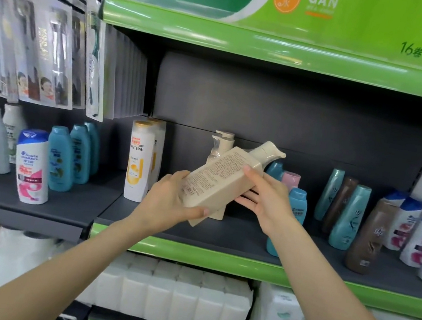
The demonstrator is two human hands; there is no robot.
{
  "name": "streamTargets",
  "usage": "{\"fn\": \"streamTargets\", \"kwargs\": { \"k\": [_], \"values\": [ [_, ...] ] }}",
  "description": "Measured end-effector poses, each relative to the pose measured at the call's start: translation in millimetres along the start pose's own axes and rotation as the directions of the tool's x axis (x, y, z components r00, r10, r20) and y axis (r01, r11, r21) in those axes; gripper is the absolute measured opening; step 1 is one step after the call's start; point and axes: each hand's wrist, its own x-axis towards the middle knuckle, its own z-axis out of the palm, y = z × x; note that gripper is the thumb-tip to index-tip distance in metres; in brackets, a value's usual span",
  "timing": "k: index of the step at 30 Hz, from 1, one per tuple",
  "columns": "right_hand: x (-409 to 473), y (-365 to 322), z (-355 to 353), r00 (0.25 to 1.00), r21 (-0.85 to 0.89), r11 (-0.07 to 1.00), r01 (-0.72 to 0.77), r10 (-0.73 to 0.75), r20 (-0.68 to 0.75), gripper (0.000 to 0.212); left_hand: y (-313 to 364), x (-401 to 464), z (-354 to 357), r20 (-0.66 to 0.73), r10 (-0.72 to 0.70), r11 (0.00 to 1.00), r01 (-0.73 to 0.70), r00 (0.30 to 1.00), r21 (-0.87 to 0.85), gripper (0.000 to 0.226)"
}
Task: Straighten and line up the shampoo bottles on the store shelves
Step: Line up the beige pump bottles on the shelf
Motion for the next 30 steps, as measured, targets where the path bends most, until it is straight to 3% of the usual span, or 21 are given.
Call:
{"fn": "streamTargets", "kwargs": {
  "k": [5, 8, 12, 18, 24, 30],
  "values": [
    [1, -1, 1, 0.998, 0.014, 0.998, 0.065, -0.065, 0.007, 0.022, 0, 0, -12, 0.042, 0.067, 0.996, -0.064, 0.997, -0.062, 0.089],
    [-1, -1, -4, 0.992, 0.001, 0.995, 0.102, -0.102, 0.078, 0.021, 2, -1, -21, 0.107, 0.093, 0.984, -0.075, 0.99, -0.162, 0.076],
    [-3, 3, -7, 0.977, 0.011, 0.995, 0.101, -0.101, 0.186, 0.029, 9, 4, -24, 0.125, 0.112, 0.965, -0.078, 0.986, -0.249, 0.062],
    [-6, 5, -6, 0.949, 0.023, 0.995, 0.096, -0.098, 0.3, 0.047, 12, 9, -24, 0.162, 0.126, 0.954, -0.075, 0.979, -0.291, 0.06],
    [-5, 0, -2, 0.943, 0.04, 0.993, 0.113, -0.12, 0.31, 0.053, 10, 10, -21, 0.084, 0.118, 0.947, -0.087, 0.989, -0.309, 0.059],
    [-6, 1, 2, 0.968, -0.041, 0.988, 0.147, -0.135, 0.211, 0.054, 7, 9, -15, 0.141, 0.111, 0.959, -0.069, 0.984, -0.273, 0.064]
  ]
}}
